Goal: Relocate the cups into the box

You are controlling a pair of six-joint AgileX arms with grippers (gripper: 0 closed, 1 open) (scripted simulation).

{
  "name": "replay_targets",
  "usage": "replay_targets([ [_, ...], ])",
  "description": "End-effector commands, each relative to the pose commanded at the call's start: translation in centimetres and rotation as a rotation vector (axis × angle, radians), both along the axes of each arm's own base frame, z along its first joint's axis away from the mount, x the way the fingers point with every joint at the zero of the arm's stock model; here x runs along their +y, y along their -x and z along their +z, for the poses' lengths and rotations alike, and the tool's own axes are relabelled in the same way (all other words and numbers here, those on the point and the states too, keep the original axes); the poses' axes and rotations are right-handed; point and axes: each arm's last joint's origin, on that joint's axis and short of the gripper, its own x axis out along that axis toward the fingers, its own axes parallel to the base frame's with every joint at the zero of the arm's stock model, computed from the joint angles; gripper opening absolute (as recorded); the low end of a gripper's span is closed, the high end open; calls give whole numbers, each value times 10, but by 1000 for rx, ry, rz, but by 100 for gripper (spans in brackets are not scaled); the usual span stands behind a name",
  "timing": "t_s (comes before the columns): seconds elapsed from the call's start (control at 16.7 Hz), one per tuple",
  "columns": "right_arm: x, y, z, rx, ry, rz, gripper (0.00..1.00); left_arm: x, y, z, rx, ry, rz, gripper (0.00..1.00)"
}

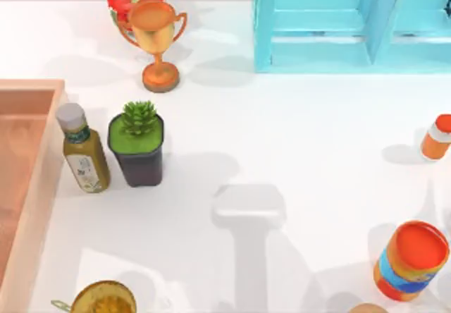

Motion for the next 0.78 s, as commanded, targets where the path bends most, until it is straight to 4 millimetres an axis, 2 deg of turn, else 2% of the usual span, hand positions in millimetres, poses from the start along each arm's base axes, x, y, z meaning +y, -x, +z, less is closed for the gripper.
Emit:
replay_targets([
  [0.18, 0, 0, 0, 0, 0, 0, 100, 21, 8, -12, 39, 8, 32, 0],
  [0.54, 0, 0, 0, 0, 0, 0, 100, 19, 7, -15, 36, 5, 27, 0],
  [0.66, 0, 0, 0, 0, 0, 0, 100, 17, 6, -28, 35, 5, 28, 0],
  [0.78, 0, 0, 0, 0, 0, 0, 100, 15, 7, -49, 45, 8, 31, 0],
])
